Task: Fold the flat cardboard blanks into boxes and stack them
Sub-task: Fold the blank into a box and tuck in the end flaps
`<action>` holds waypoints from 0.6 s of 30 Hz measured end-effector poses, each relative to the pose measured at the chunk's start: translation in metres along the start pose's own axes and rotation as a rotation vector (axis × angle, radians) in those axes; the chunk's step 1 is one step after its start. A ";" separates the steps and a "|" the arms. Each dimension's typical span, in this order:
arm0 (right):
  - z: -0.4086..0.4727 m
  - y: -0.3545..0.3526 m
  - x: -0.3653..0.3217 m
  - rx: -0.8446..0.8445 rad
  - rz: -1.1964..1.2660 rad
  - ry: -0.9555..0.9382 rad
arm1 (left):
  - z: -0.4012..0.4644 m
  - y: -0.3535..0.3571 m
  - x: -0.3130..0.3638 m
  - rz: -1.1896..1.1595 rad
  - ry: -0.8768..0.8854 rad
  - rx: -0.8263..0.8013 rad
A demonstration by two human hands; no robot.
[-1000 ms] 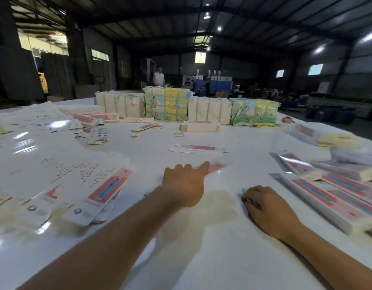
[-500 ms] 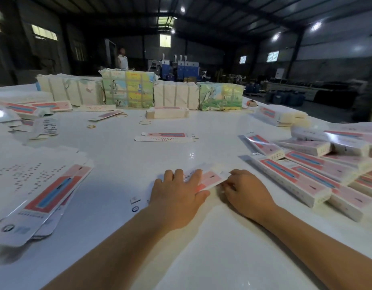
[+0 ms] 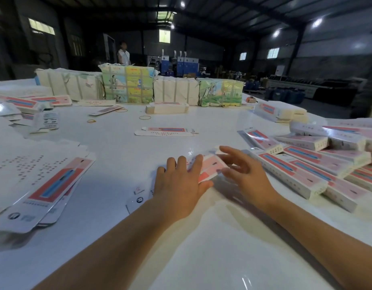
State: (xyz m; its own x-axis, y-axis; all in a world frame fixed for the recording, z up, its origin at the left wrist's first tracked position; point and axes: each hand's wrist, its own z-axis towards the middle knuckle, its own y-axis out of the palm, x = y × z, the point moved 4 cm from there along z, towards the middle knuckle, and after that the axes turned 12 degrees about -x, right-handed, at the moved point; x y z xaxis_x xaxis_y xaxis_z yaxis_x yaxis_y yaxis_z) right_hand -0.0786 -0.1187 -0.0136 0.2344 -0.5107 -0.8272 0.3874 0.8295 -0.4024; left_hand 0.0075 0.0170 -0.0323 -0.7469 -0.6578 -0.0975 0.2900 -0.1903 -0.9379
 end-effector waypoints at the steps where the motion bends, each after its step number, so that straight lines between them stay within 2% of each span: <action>1: 0.000 -0.003 0.000 -0.006 0.170 0.026 | 0.001 -0.001 0.001 -0.020 0.012 0.007; 3: 0.001 -0.008 0.003 -0.030 0.375 0.071 | 0.002 -0.002 0.001 -0.050 0.038 0.030; 5: 0.000 -0.011 0.005 -0.070 0.394 0.105 | 0.003 -0.006 -0.001 -0.052 0.071 0.061; 11: -0.001 -0.008 0.002 -0.049 0.131 0.053 | 0.009 -0.015 -0.003 -0.091 0.181 0.077; 15: -0.003 -0.012 0.000 0.190 -0.310 0.037 | 0.014 -0.019 -0.010 -0.169 0.105 0.064; 18: -0.004 -0.011 -0.005 0.259 -0.426 0.032 | 0.014 -0.019 -0.011 -0.200 0.038 0.055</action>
State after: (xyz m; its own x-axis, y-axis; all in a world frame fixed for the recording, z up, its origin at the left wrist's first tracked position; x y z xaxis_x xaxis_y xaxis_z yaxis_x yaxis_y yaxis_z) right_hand -0.0876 -0.1244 -0.0070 -0.0185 -0.7815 -0.6236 0.6524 0.4632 -0.5999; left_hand 0.0185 0.0174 -0.0092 -0.8144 -0.5754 0.0750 0.1656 -0.3544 -0.9203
